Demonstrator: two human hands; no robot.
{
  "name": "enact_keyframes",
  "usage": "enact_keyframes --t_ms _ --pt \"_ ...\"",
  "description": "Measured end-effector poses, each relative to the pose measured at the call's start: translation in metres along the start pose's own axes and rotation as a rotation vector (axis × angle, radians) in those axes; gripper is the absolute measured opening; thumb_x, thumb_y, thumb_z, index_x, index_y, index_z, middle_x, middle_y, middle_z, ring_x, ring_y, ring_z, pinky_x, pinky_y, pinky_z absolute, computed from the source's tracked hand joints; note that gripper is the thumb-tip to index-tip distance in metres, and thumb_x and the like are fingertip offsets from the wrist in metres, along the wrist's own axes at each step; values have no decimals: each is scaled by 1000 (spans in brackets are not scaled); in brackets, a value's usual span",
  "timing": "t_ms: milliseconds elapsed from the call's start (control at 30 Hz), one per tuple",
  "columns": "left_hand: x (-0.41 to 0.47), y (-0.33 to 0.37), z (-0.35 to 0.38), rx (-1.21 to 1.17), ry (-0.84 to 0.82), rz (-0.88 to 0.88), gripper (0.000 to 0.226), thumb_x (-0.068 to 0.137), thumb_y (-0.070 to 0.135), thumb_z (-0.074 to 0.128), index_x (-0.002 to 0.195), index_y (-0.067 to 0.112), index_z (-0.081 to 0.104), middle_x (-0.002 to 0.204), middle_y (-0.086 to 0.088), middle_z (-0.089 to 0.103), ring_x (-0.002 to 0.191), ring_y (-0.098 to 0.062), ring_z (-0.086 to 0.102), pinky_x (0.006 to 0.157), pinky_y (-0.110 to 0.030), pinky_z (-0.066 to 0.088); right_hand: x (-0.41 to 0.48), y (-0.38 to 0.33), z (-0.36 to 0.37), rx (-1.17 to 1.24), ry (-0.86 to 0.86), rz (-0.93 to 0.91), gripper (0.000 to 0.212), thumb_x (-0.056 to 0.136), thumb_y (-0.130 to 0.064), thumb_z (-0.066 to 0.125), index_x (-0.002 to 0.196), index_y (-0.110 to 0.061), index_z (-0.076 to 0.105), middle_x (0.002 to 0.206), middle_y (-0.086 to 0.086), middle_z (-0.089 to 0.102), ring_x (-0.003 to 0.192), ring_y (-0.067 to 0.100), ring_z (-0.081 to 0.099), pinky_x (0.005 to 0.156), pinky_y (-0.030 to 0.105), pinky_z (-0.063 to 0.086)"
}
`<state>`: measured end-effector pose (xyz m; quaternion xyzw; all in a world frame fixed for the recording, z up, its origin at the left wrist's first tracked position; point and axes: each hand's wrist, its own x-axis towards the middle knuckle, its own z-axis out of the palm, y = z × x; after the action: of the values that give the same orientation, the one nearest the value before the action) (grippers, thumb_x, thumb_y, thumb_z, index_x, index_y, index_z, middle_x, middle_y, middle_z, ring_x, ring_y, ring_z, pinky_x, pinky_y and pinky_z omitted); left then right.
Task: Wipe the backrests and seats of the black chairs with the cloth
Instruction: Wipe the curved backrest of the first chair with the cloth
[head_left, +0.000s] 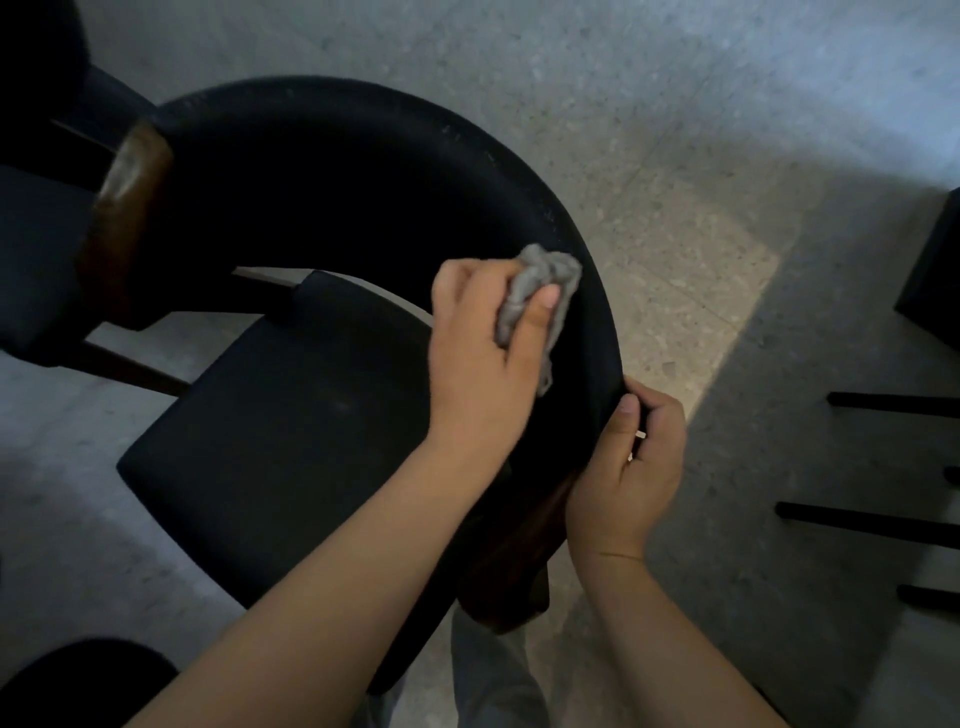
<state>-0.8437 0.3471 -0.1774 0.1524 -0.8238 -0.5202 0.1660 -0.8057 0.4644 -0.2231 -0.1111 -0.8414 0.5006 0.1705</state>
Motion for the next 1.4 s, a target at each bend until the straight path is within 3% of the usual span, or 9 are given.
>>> enact_keyframes --t_ms 133,267,467,567,667,833,1100,1267,1400 --pt "8 10 23 191 -73 83 32 91 43 61 109 16 60 112 -1 44 100 -14 48 85 -27 46 1 -1 0 -6 -8 0 32 98 -25 39 107 -2 61 98 1 57 92 9 52 83 13 39" --pt "12 3 35 387 -65 160 37 88 41 66 114 15 61 111 -8 47 98 -19 46 77 -30 45 1 0 0 7 -10 5 33 98 -25 39 106 -1 61 99 1 57 92 11 52 84 12 38" --pt "23 -8 41 270 60 37 34 93 45 51 103 13 59 105 -3 47 87 -15 53 72 -26 44 0 -1 -1 12 -15 20 33 98 -26 39 108 -4 61 99 0 57 91 5 51 82 12 39" --pt "11 -23 45 150 129 -172 29 97 39 48 103 12 58 108 -4 48 80 -5 49 69 -7 36 -1 1 -1 0 -8 17 31 98 -26 39 109 -7 60 97 -5 54 90 -5 49 80 9 38" --pt "-2 -38 40 108 155 -281 21 100 33 50 102 13 55 109 -5 47 78 2 49 65 -1 36 -2 1 0 2 -14 19 30 99 -26 39 110 -8 60 97 -6 54 91 -5 50 80 11 39" --pt "-8 -32 41 65 74 -185 35 95 47 49 110 15 52 111 2 40 89 -3 48 75 -4 37 -1 0 -1 8 -19 -6 29 98 -23 41 108 -4 60 97 -4 54 93 -10 49 82 5 36" --pt "-3 -56 47 28 60 -189 18 103 25 44 95 11 54 99 -2 44 80 5 46 68 -4 36 -1 0 0 4 -7 -3 31 98 -22 40 108 -3 61 95 -5 54 89 -8 49 78 5 36" --pt "-13 -87 51 31 30 -372 20 104 26 40 88 16 46 98 -5 46 78 15 44 65 0 34 -2 3 -1 -2 -9 -16 24 99 -21 39 108 -10 59 95 -2 56 87 -1 50 78 8 37" --pt "-17 -109 54 9 -4 -551 23 104 32 39 87 19 48 103 -8 51 78 9 49 64 -5 37 0 3 -1 -14 -1 -40 17 99 -19 40 108 -18 55 95 -2 55 88 -3 50 79 8 37"
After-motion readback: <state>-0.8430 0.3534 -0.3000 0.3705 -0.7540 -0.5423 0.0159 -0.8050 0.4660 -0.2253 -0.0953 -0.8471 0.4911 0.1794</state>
